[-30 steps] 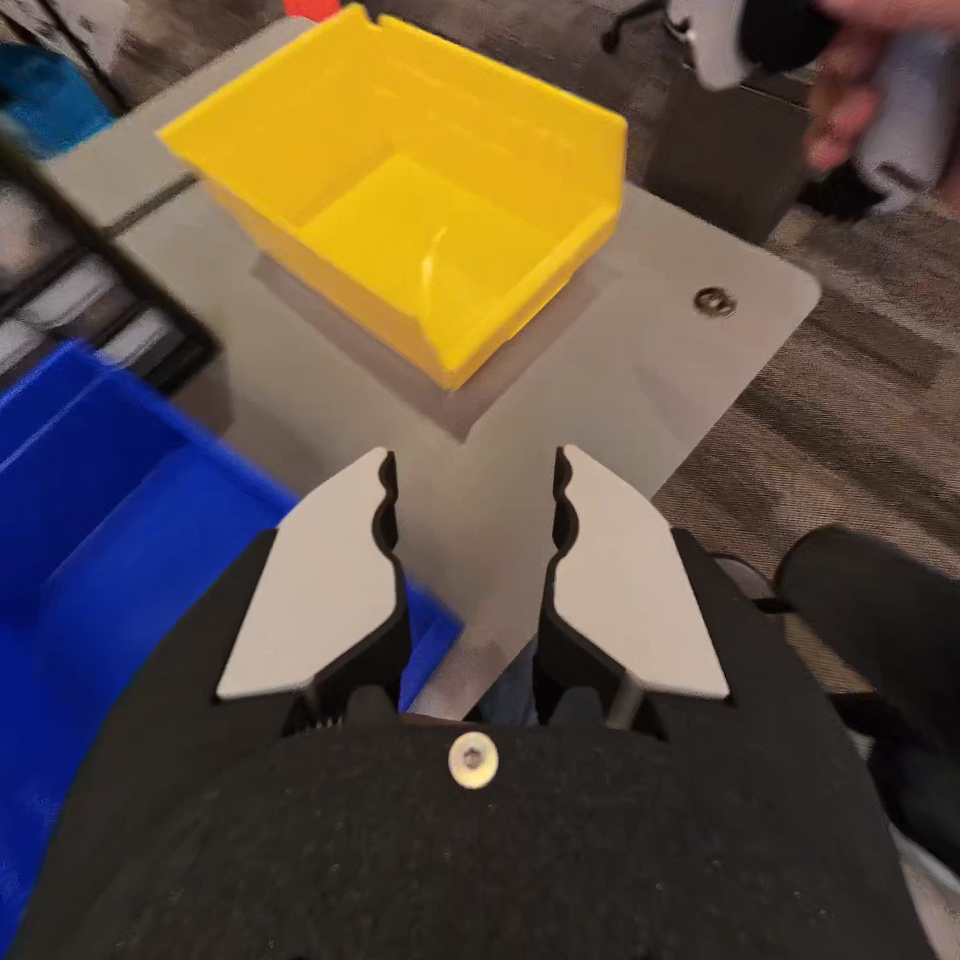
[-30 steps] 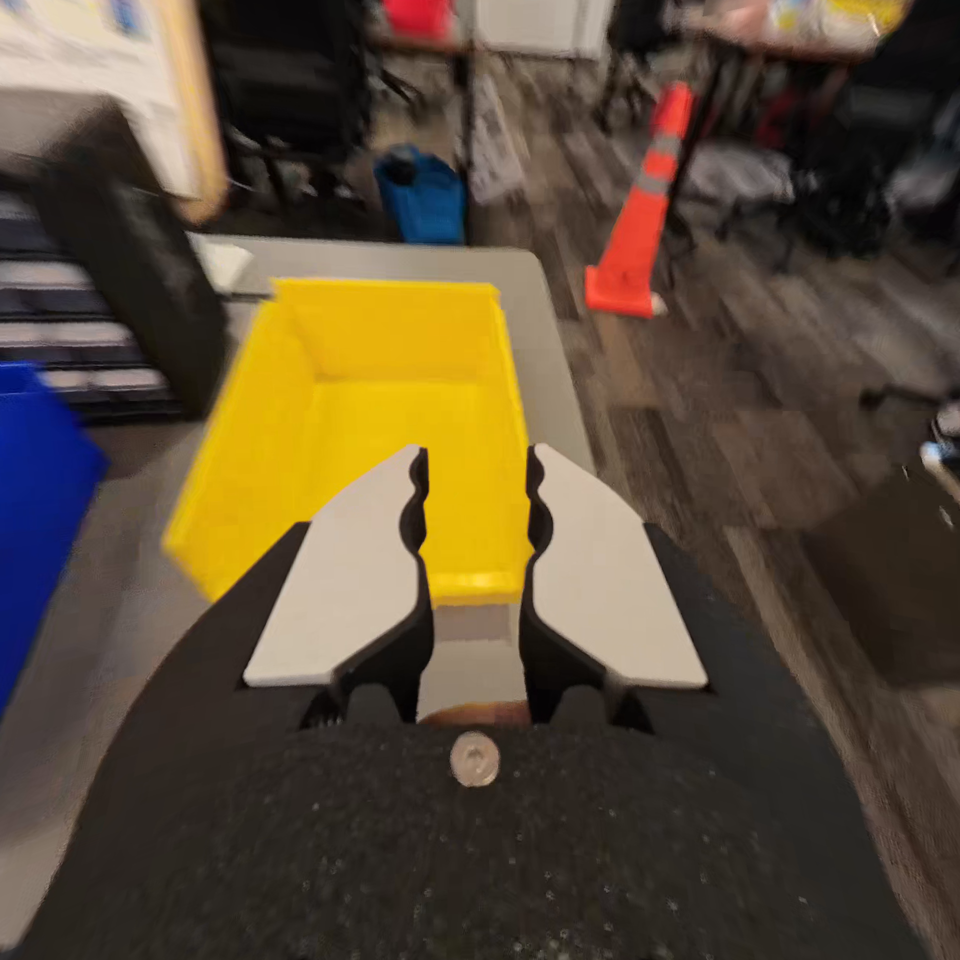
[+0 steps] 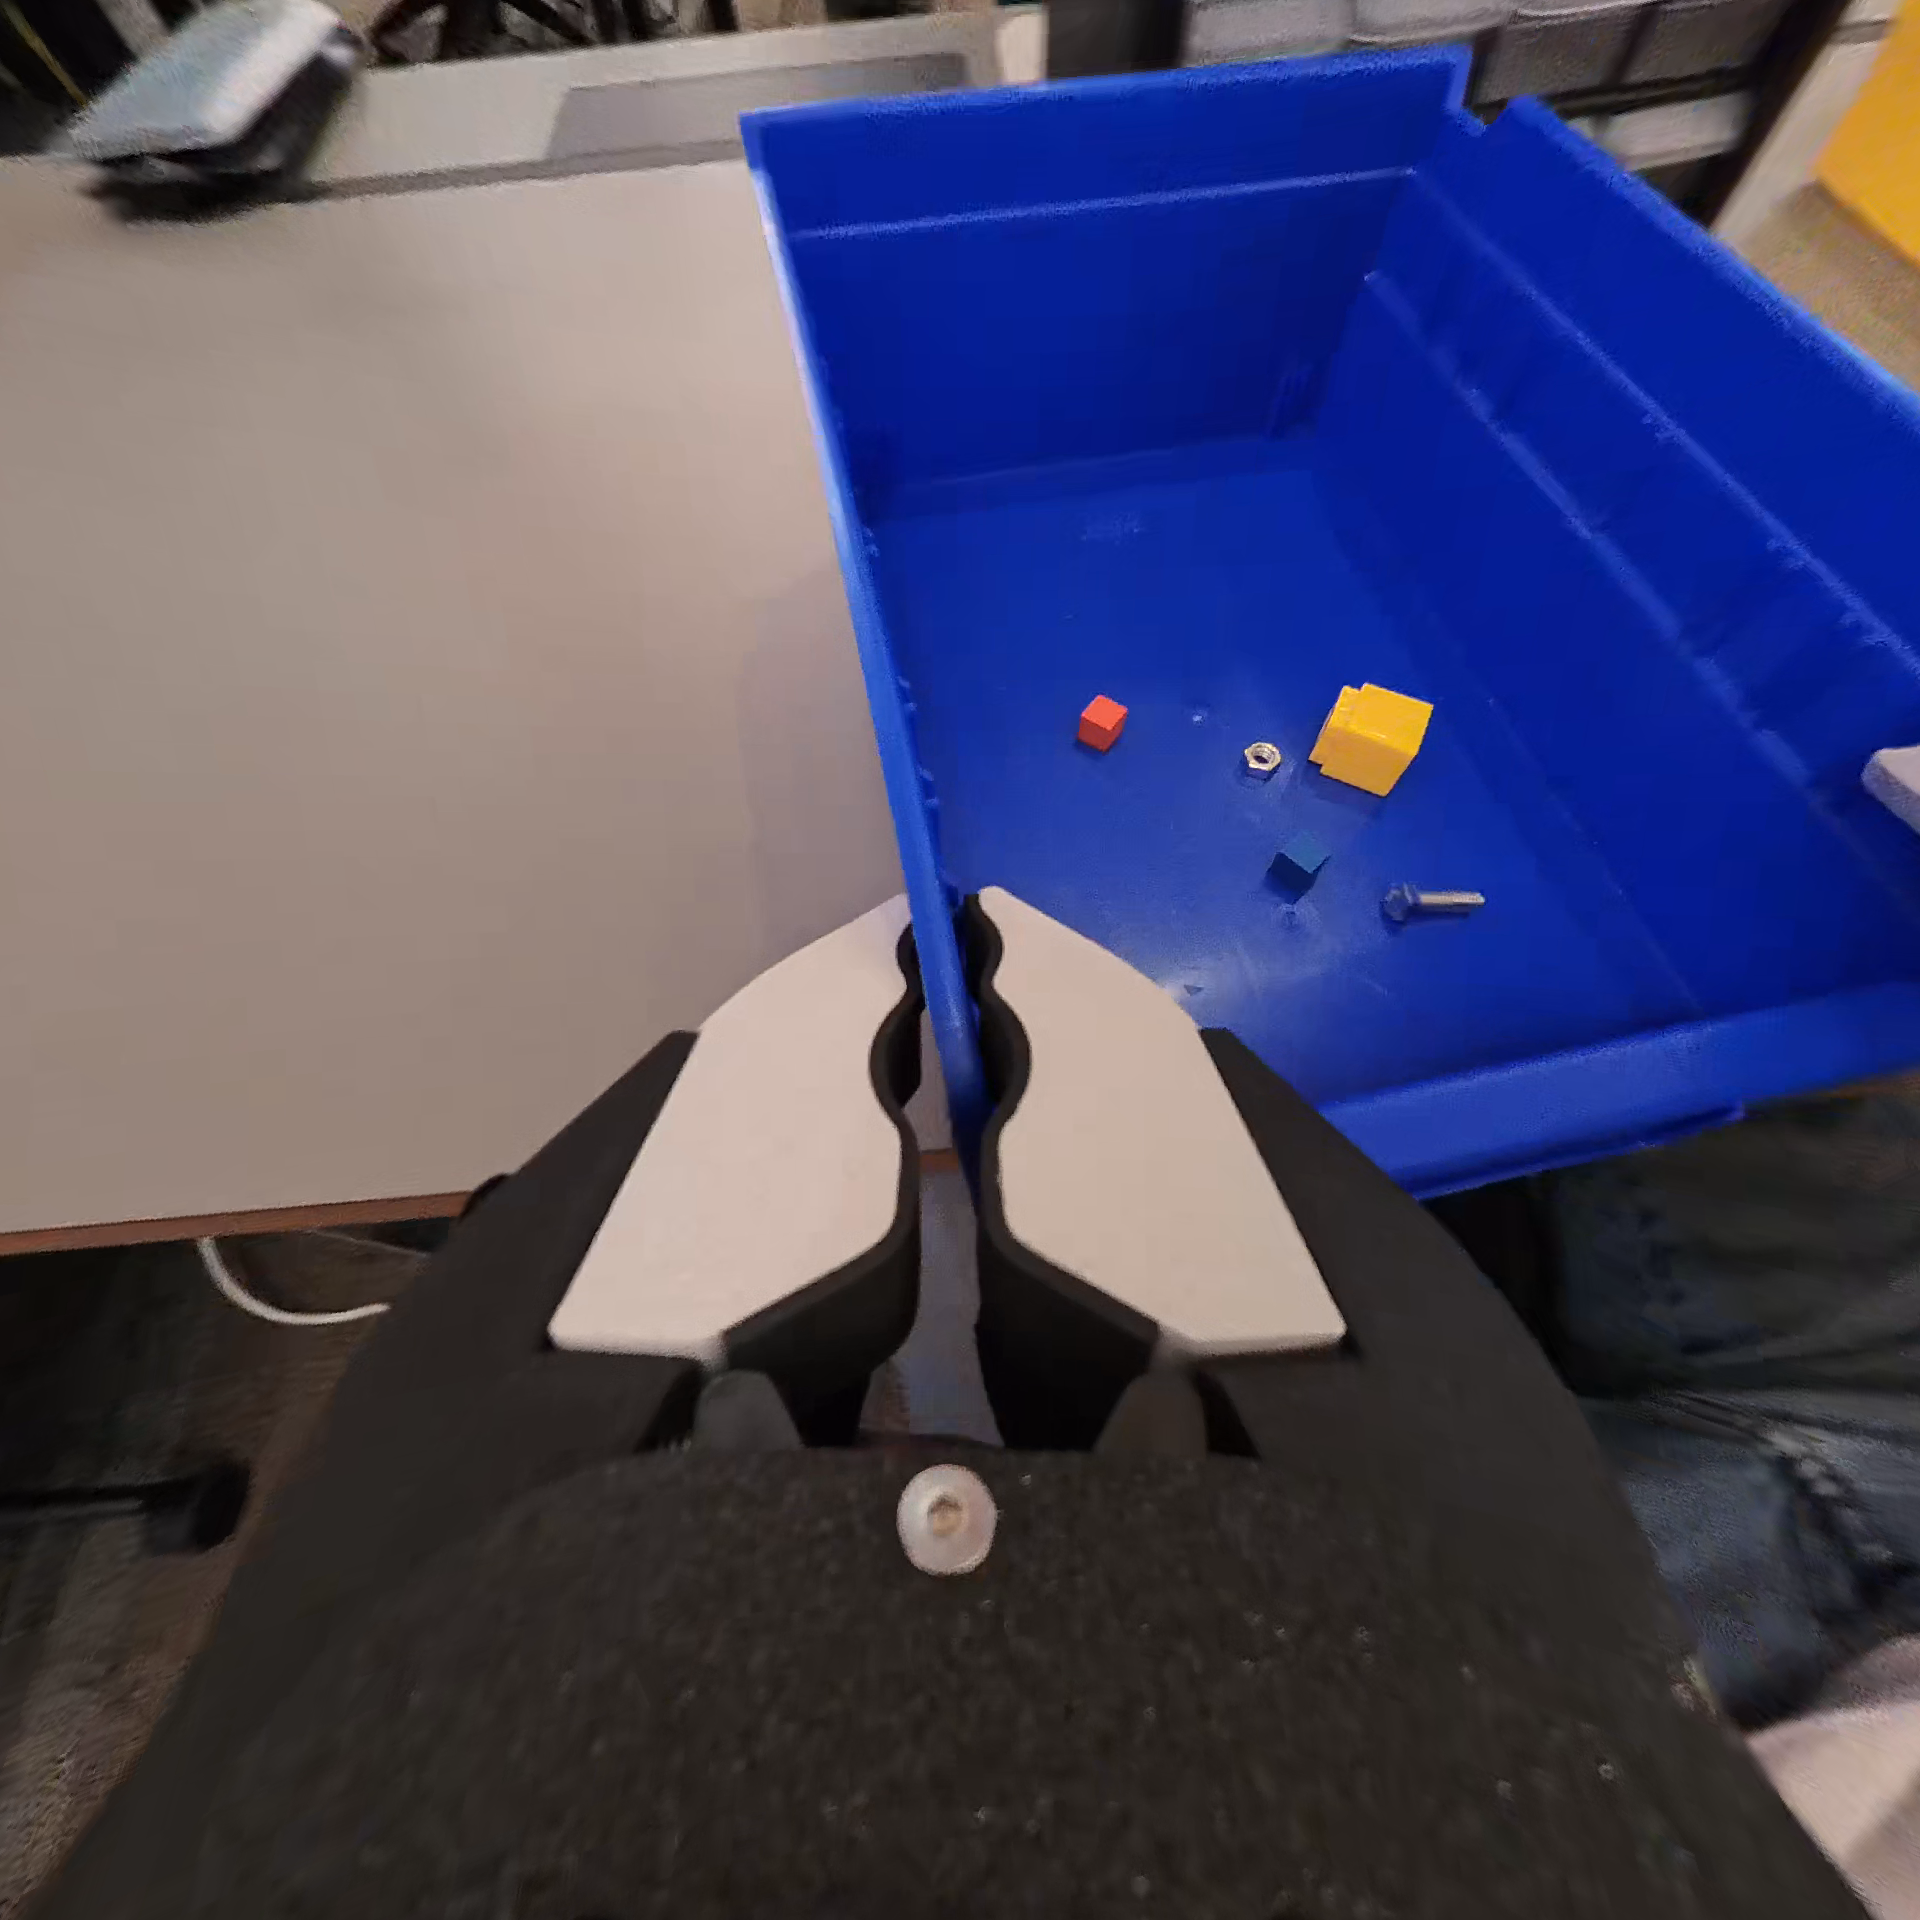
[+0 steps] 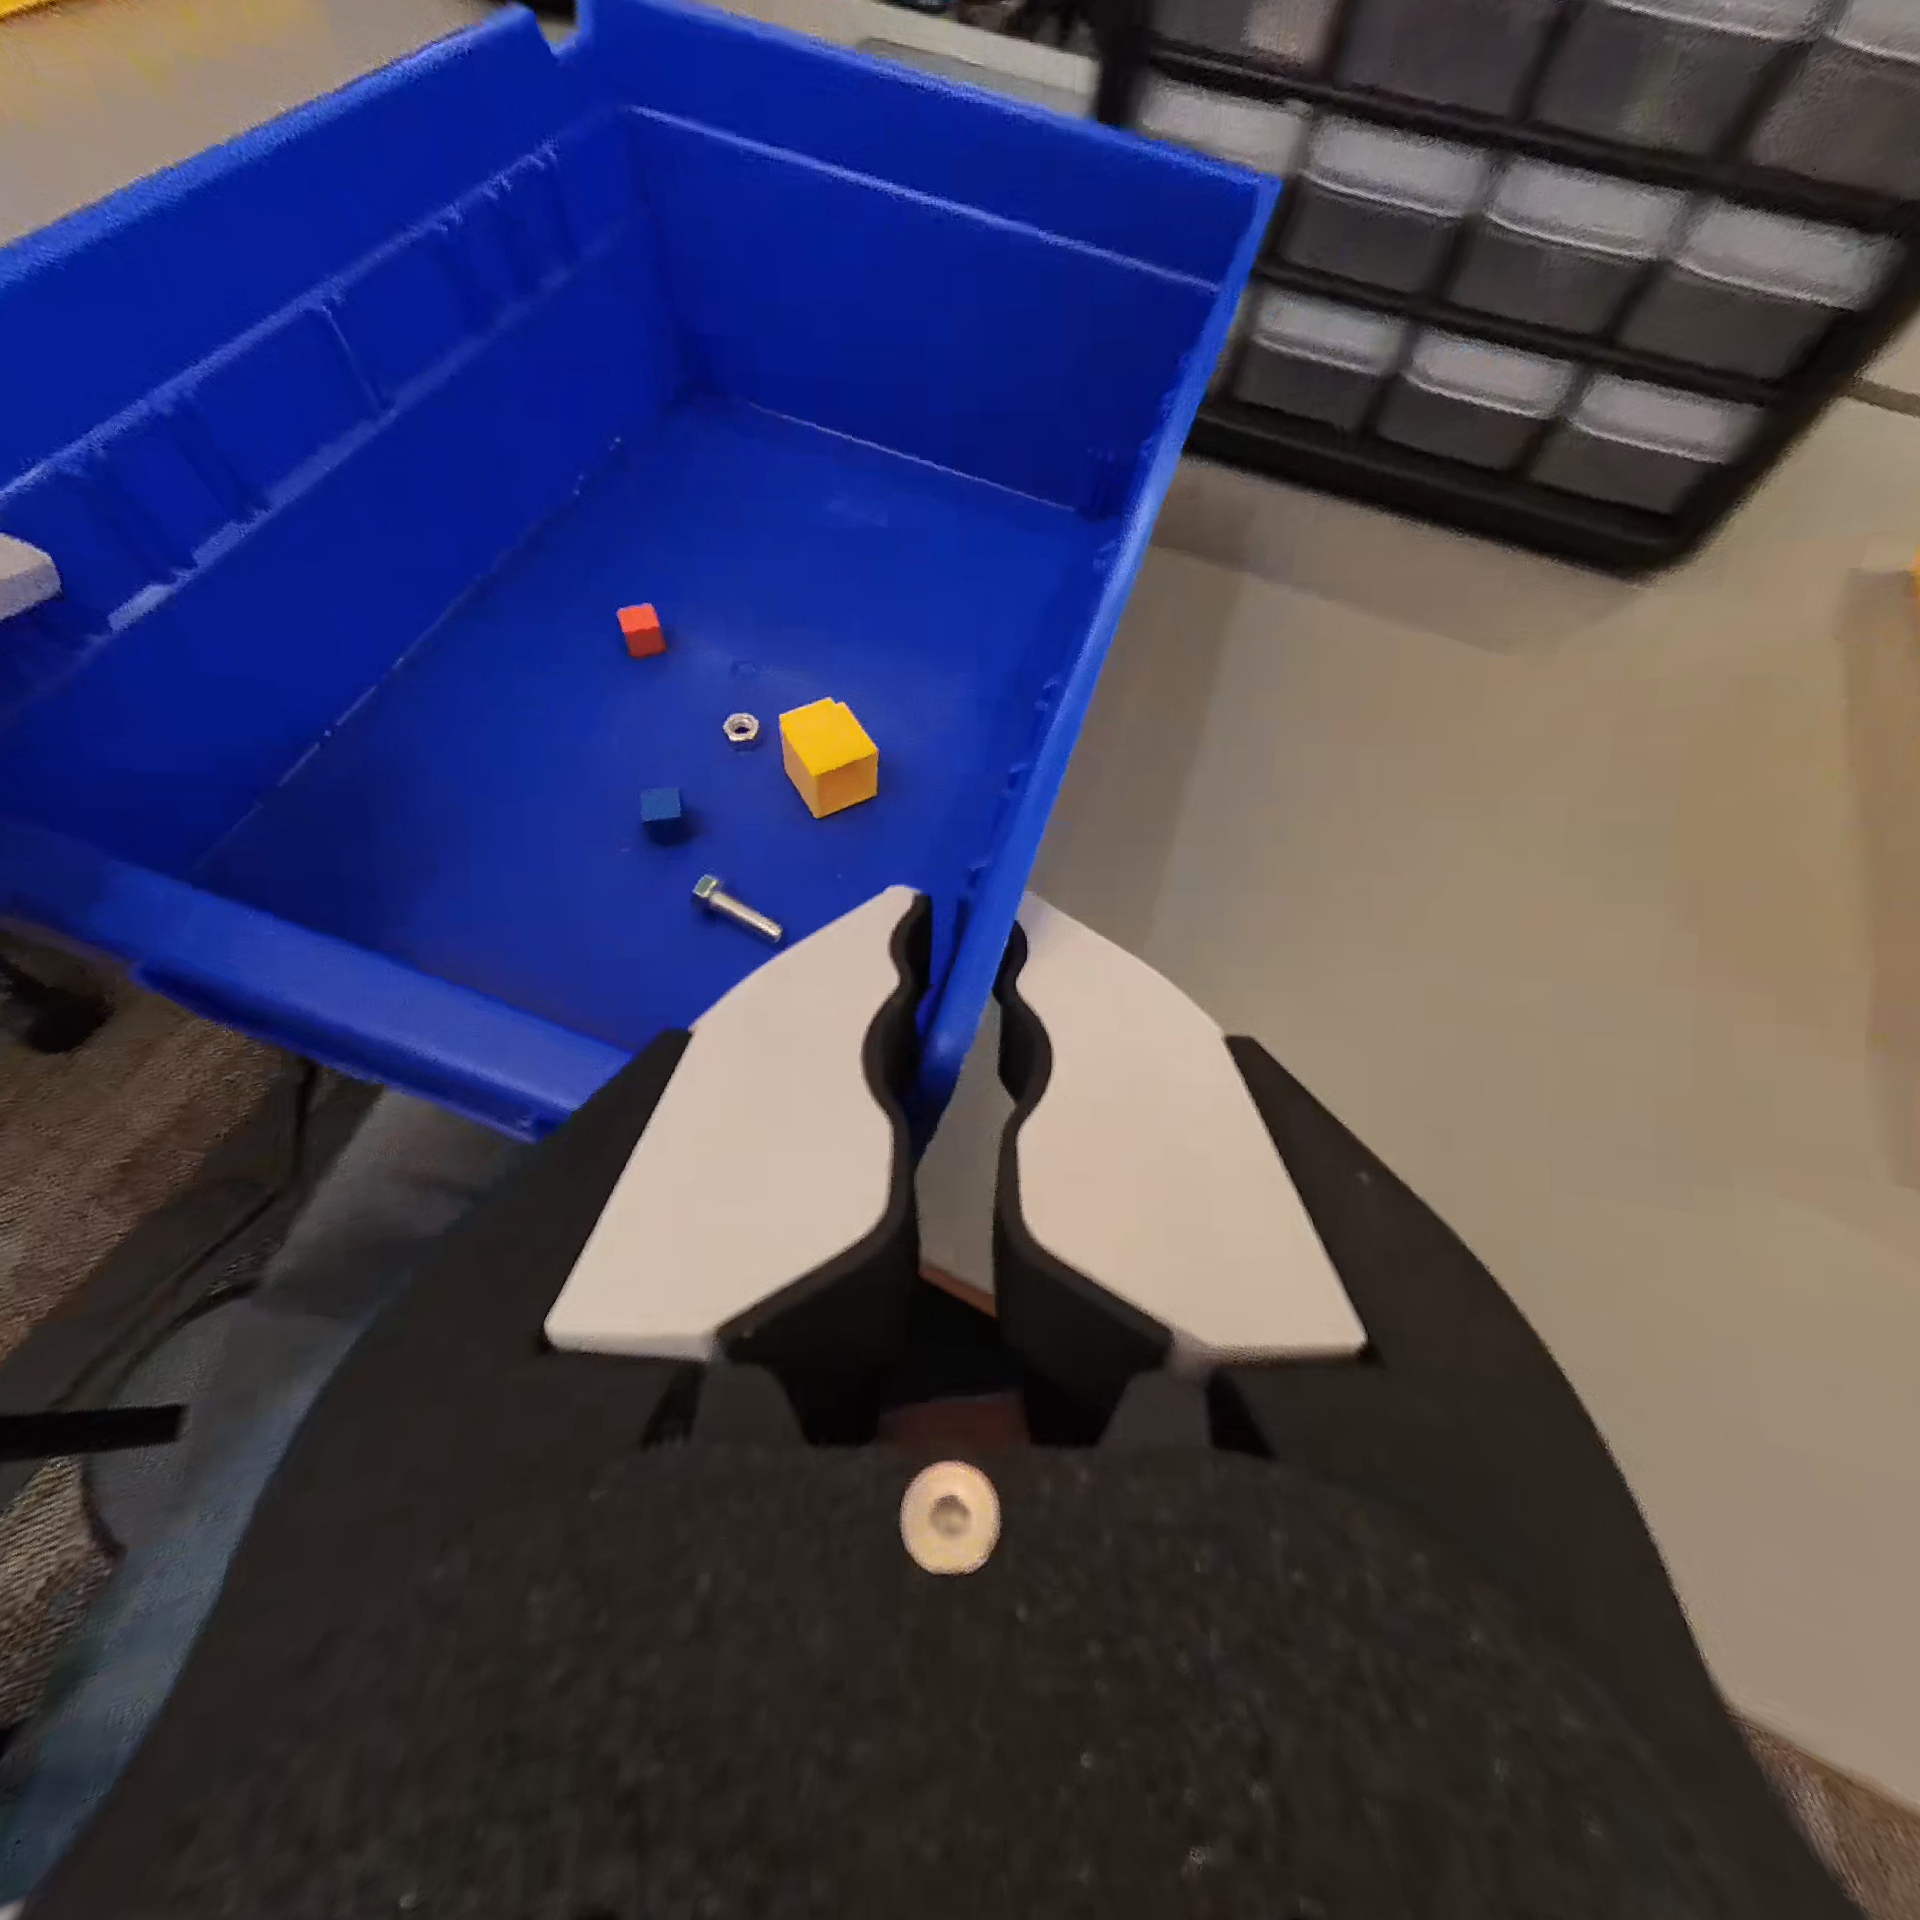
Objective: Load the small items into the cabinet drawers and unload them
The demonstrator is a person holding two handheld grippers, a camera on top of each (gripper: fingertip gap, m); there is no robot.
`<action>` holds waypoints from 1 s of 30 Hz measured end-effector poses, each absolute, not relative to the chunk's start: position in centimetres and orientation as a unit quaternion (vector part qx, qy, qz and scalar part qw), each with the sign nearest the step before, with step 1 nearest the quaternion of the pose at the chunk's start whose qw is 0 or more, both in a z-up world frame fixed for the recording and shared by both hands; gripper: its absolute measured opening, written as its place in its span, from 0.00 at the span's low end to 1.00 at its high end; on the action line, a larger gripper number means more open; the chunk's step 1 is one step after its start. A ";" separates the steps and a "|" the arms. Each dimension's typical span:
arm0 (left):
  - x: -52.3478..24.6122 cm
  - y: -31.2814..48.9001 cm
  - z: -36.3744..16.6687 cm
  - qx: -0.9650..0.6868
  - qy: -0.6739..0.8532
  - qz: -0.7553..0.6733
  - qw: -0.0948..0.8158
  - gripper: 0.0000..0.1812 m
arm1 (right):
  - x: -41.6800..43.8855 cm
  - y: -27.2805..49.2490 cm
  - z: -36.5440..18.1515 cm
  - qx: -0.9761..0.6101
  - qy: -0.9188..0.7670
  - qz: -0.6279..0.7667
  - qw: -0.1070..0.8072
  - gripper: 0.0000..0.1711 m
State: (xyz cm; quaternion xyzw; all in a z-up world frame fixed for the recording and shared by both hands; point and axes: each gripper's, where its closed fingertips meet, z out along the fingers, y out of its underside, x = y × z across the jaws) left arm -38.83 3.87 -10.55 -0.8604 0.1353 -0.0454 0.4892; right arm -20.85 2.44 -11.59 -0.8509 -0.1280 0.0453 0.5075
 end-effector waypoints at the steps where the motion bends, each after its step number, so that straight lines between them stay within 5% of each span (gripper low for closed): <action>1: -40.5 4.5 -10.1 -0.860 0.131 -0.038 0.492 0.02 | -22.5 3.4 -11.4 -0.848 -0.134 0.054 0.510 0.06; 15: -52.5 24.9 -8.9 -0.855 0.090 0.002 0.511 0.03 | -33.7 23.1 -11.1 -0.852 -0.106 0.027 0.511 0.05; 28: -53.7 29.7 -12.8 -0.877 0.073 -0.059 0.472 0.04 | -35.5 25.7 -12.7 -0.846 -0.131 0.064 0.513 0.13; 30: -53.0 28.8 -12.1 -0.883 0.083 -0.076 0.455 0.18 | -35.7 23.9 -12.3 -0.846 -0.147 0.113 0.499 0.17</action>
